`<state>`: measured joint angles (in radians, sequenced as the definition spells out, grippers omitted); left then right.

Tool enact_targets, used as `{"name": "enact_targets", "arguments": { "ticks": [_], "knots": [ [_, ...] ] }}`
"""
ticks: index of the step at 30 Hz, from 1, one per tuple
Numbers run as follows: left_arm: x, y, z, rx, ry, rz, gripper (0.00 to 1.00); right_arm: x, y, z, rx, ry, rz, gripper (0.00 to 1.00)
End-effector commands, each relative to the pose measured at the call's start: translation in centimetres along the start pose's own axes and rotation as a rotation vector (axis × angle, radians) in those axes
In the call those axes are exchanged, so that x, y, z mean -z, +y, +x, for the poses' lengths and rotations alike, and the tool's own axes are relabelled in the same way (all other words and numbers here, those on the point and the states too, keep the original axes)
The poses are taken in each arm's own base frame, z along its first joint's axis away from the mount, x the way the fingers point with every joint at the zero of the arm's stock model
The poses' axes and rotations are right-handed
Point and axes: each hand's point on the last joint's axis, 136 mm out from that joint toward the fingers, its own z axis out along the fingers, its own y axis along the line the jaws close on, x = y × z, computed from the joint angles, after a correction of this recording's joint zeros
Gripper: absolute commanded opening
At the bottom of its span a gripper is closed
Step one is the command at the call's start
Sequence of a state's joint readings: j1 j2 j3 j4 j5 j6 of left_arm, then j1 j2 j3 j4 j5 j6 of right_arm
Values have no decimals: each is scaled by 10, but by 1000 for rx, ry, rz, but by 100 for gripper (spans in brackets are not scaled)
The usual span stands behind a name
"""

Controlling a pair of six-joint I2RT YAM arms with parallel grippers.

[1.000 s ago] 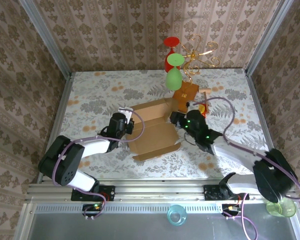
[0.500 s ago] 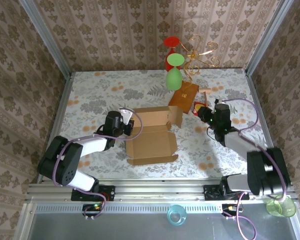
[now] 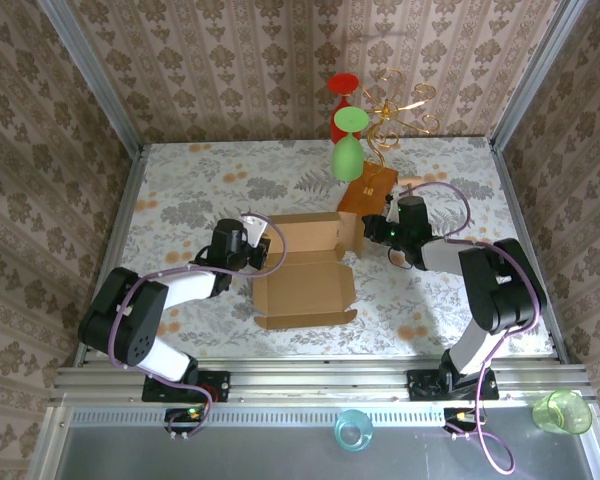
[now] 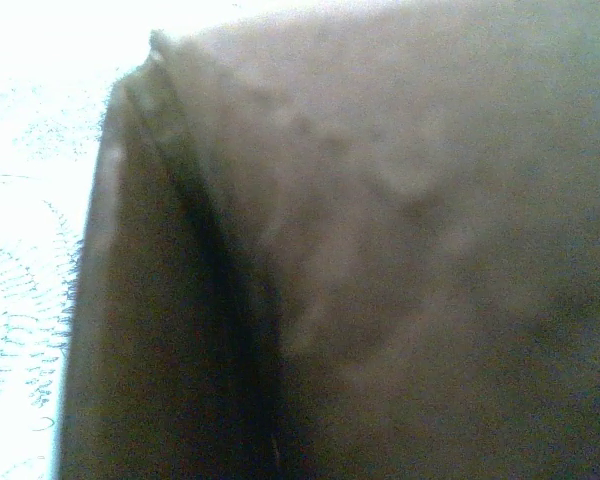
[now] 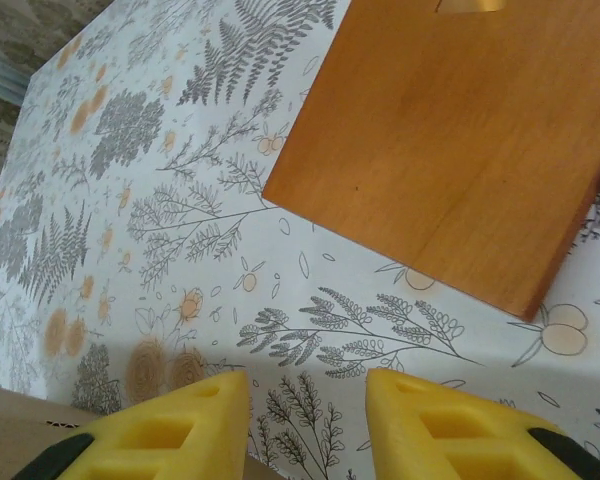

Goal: Fold the paper box

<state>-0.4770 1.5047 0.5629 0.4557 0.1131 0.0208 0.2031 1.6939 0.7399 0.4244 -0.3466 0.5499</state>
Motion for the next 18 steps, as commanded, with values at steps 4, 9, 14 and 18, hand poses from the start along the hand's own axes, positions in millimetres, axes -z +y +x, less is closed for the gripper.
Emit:
{"name": "enact_targets", "arguments": {
  "ticks": [4, 9, 14, 18],
  "knots": [
    [-4, 9, 1, -4, 17, -52, 0, -2, 23, 4, 76, 16, -111, 36],
    [-5, 9, 1, -3, 16, -83, 0, 9, 31, 9, 105, 1, -108, 36],
    [-9, 5, 4, -13, 26, -88, 0, 15, 38, 14, 126, -3, -105, 36],
    [-8, 6, 4, -9, 26, -98, 0, 18, 44, 17, 148, -3, -113, 36]
  ]
}}
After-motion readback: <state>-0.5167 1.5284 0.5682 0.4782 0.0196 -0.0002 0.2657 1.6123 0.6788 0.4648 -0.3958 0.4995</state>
